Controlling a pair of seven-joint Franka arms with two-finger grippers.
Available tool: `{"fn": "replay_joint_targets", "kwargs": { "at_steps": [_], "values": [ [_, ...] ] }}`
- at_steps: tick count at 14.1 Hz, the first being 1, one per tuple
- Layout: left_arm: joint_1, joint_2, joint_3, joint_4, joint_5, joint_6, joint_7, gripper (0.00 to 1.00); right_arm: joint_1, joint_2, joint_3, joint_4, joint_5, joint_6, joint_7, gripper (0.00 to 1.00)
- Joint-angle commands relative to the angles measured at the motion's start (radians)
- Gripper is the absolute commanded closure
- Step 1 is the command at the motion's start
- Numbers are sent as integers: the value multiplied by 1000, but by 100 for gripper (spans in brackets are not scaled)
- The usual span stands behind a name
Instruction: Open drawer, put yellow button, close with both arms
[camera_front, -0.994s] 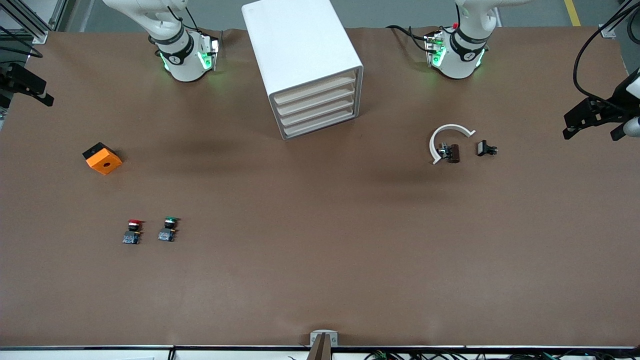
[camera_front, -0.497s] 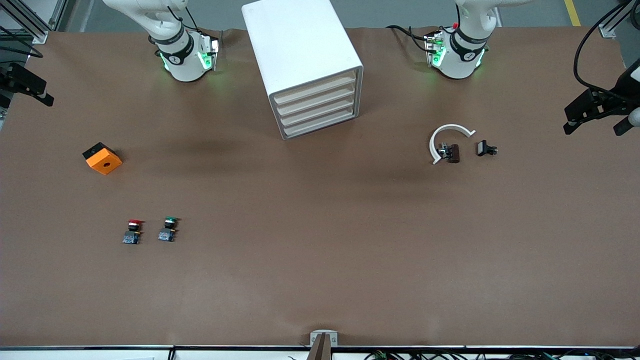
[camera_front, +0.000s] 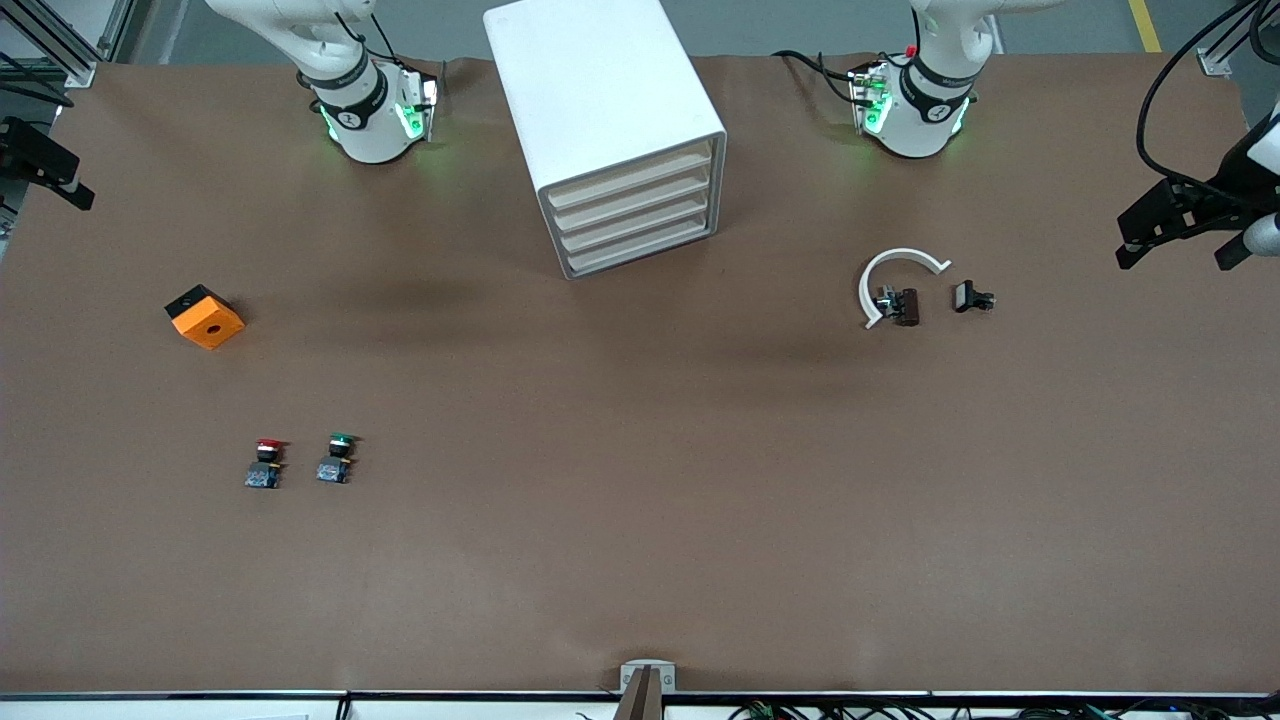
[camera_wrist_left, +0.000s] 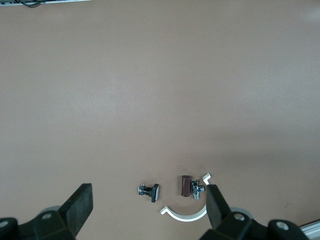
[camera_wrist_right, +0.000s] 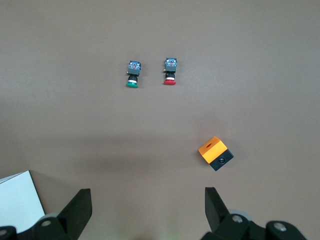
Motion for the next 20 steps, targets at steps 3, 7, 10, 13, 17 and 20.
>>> {"fn": "replay_joint_targets", "kwargs": {
  "at_steps": [3, 7, 10, 13, 17, 20],
  "values": [
    [10, 9, -24, 29, 7, -31, -4, 0, -2, -11, 2, 2, -15, -5, -8, 0],
    [13, 9, -24, 29, 5, -43, -4, 0, -3, -10, 0, 4, -15, 1, -9, 0],
    [14, 9, -23, 29, 4, -46, -9, 0, -3, -11, 2, 4, -15, 1, -9, 0],
    [13, 9, -23, 29, 4, -46, -13, 0, -2, -11, 2, 4, -15, 1, -8, 0],
    [13, 9, -21, 29, 5, -48, -50, 0, -3, -10, 2, 4, -15, 1, -8, 0],
    [13, 9, -21, 29, 5, -46, -44, 0, -5, -10, 0, 4, -15, 1, -8, 0]
  ]
}}
